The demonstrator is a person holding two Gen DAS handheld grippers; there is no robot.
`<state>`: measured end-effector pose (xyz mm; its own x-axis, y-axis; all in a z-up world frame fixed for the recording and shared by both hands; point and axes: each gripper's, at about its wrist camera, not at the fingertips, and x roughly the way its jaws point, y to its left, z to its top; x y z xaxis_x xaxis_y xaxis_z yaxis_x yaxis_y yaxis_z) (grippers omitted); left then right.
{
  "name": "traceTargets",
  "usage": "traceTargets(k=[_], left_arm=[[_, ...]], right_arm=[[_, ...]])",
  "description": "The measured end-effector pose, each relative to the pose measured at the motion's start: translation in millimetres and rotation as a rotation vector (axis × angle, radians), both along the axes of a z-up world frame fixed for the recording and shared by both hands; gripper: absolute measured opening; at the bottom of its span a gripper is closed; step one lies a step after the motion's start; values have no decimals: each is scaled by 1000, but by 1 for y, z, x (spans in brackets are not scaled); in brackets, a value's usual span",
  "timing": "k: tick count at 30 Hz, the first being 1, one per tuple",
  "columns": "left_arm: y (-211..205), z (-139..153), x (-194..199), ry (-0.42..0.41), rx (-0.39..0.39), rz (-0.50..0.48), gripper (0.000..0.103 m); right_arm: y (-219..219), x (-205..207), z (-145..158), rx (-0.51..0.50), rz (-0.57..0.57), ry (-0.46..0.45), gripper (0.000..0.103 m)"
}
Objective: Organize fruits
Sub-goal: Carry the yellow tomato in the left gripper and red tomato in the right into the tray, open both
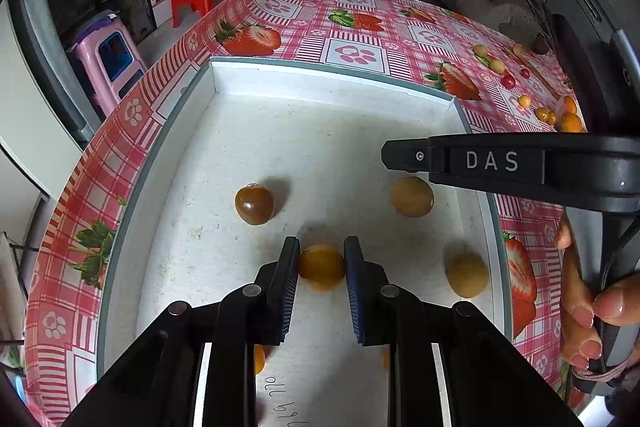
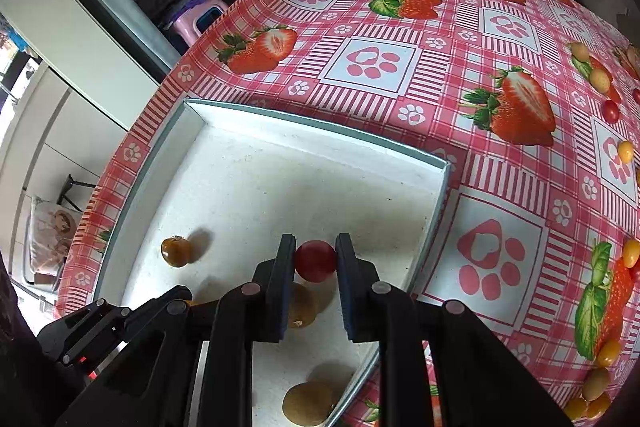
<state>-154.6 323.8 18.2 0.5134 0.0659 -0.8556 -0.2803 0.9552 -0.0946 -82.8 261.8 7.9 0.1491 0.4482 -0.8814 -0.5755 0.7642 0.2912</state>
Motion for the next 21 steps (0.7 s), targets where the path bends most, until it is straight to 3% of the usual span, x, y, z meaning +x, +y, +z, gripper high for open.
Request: traceTargets(k=[3,5,7,10,13,18,21], left_arm=[[-3,0,1,10,20,-5,24],[-3,0,1,15,28,0,24],[-3,0,0,20,31,8,24],[-2,1,-2,24,29,17,24],[-2,2,-4,21,28,25,24],[-6,7,-9,1,21,8,25],[-7,14,-15,-58,16,16,86]], right_arm=[[10,-1,-1,-31,24,-23,23],[13,-1,-1,-30,33,-19,28],[11,0,1,-2,27,7,49],[0,-3,13,44,9,0,72],[-17,-6,31,83,-12,-30,79],[-65,-11,53,136,-80,-54,79],[-99,-14,57,146,-129,-58,80]])
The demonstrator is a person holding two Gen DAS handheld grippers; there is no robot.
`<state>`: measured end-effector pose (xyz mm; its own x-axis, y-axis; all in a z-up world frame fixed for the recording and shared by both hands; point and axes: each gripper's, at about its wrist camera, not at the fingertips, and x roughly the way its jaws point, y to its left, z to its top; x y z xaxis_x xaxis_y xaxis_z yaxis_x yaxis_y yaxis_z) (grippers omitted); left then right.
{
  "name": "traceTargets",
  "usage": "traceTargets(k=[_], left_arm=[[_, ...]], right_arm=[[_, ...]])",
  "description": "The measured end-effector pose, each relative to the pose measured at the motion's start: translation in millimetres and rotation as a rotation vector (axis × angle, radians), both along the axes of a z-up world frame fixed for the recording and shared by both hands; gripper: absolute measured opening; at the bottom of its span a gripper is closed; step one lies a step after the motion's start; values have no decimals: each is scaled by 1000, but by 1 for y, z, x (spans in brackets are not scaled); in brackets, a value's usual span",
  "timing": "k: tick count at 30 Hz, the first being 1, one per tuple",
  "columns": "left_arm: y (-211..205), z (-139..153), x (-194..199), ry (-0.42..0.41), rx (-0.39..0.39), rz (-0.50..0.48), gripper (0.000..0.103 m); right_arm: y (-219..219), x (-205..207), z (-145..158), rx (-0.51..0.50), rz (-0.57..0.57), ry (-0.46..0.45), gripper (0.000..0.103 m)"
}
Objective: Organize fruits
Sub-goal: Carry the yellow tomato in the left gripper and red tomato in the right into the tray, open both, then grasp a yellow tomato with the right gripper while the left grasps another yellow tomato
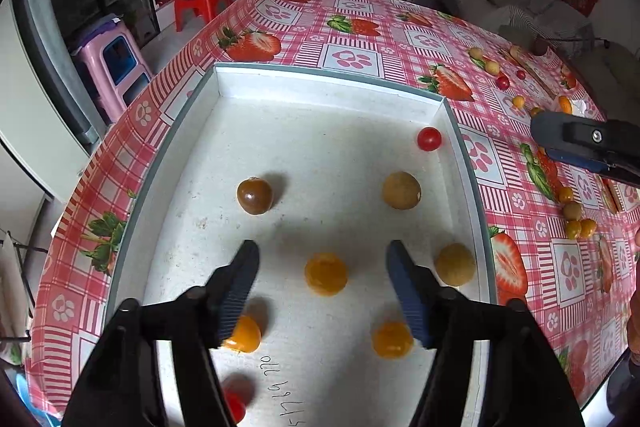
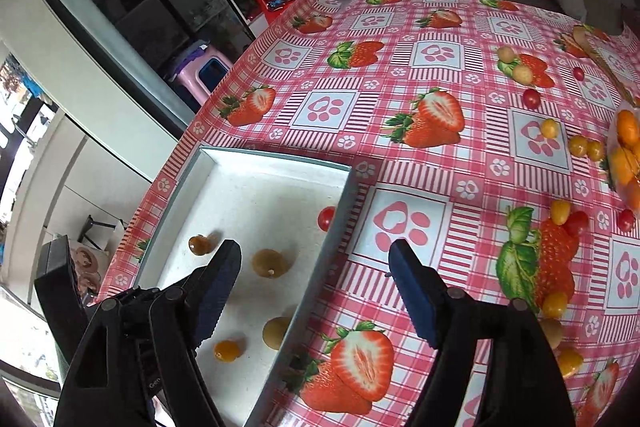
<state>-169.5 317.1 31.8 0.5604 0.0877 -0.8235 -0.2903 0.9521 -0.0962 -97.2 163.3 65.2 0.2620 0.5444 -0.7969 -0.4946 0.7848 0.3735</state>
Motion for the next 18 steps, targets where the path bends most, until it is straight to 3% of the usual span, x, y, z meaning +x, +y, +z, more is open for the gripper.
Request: traceTargets(k=[2,8,18], left_arm=[[-1,8,-5,-47,12,1,87],[-16,23,-6,-53,29,-22,87],[-115,44,9,-83,73,-239,87]], right_arm=[[-22,-3,0,0,-33,-1,80],[-92,-18,-8,-55,-148,-29,80],[-163,-46,-36,-277,-236,-118,80]])
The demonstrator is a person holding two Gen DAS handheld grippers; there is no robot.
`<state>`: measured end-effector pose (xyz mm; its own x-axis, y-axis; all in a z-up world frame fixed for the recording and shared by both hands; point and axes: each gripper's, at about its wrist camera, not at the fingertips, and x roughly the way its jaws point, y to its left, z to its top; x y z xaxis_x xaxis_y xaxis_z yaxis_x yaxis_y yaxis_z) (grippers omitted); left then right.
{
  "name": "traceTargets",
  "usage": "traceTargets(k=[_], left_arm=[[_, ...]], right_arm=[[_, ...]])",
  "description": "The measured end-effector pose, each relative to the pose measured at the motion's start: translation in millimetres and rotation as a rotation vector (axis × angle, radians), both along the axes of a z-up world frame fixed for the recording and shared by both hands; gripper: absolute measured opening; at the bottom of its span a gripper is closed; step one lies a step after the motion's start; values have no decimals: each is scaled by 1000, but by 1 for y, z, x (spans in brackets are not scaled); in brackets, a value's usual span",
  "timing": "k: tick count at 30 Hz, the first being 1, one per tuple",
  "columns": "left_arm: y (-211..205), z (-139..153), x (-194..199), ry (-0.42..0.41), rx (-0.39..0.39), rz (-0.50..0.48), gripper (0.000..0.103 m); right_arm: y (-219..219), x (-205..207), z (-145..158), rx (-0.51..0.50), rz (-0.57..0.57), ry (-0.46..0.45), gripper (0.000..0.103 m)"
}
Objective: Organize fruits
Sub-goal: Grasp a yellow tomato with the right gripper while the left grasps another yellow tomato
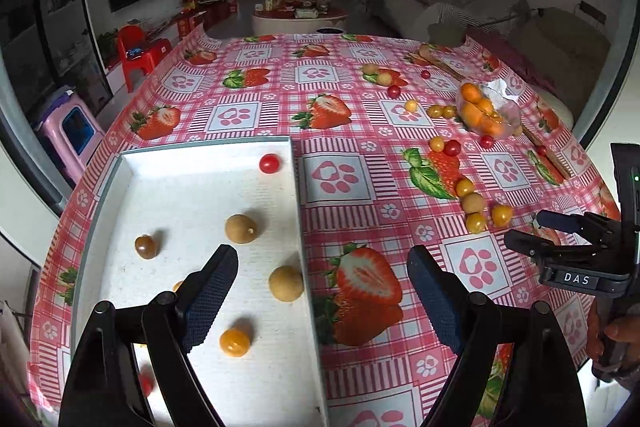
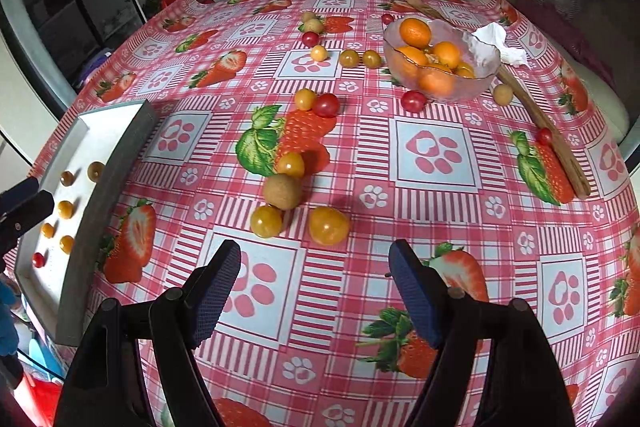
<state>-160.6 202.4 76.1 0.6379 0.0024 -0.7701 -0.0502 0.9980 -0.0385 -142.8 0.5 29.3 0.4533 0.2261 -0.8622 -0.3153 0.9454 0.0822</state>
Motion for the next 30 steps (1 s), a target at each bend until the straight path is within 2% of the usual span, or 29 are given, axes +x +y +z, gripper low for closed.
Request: traceTargets(k=[4,9,14,20,25,30], left_arm=[[-39,-11,9,31,18,-85,87],[-65,-27,18,53,28,-130,87],[-83,-39,25,57,62,-173,87],[-95,-49,38,70,61,-194,87],[-108,-54,50,74,69,-217,87],[-122,-59,63,76,90,-232,86]], right_arm=[[-12,-4,-9,-28,-8,-18,80],[-19,1,-16,-10,-8,-18,79],[-12,8,-19,2,38,-29,72],[-6,20,-23,-7,77,-28,56],[-12,31,-22,-2,71,-17,34],[-24,39,-22,60,42,14,33]])
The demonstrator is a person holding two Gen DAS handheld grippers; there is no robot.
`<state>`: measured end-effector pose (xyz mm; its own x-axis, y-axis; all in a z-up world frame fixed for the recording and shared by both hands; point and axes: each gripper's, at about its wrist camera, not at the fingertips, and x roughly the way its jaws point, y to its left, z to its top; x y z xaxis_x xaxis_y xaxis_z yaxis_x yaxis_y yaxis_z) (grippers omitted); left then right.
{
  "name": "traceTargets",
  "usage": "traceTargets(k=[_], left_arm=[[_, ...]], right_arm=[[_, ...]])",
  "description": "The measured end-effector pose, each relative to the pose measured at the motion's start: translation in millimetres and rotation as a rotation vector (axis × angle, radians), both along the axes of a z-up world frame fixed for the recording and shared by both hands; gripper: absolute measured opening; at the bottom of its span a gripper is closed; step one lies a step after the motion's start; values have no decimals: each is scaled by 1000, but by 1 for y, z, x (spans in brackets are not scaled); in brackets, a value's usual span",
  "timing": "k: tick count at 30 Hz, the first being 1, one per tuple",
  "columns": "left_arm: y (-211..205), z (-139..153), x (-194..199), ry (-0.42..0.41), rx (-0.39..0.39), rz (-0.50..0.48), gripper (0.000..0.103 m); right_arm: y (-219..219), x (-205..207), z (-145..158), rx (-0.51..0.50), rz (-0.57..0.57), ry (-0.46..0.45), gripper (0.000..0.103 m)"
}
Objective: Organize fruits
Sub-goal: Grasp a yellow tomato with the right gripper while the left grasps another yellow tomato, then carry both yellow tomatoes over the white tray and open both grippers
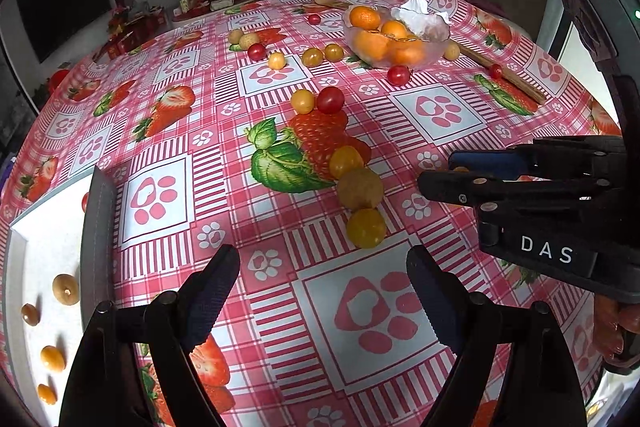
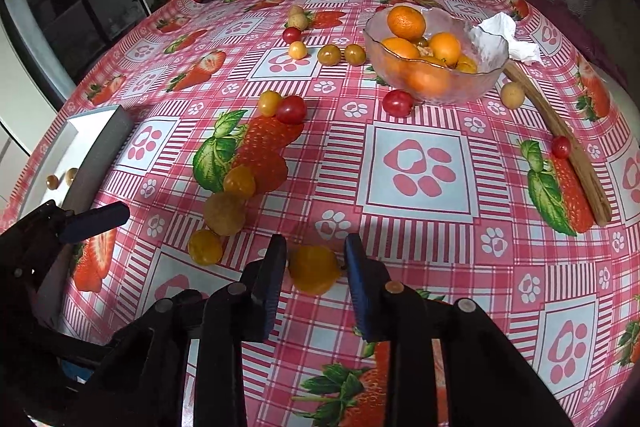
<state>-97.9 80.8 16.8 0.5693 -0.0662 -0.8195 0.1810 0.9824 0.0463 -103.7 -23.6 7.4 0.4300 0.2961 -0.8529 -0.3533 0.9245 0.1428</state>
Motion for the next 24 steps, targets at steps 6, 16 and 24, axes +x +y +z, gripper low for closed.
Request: traceTargets(k=[6,16,24], left_arm=[[-6,-4,12,19,-16,-3,54],[-12,-2,8,10,-52,-26,22],[7,11,-15,-16,-127,22,22]], right_arm=[[-4,2,0,29,0,13,33],[-11,-3,1,44,-14,18,25],[-30,-25,2,98,-49,40,25]])
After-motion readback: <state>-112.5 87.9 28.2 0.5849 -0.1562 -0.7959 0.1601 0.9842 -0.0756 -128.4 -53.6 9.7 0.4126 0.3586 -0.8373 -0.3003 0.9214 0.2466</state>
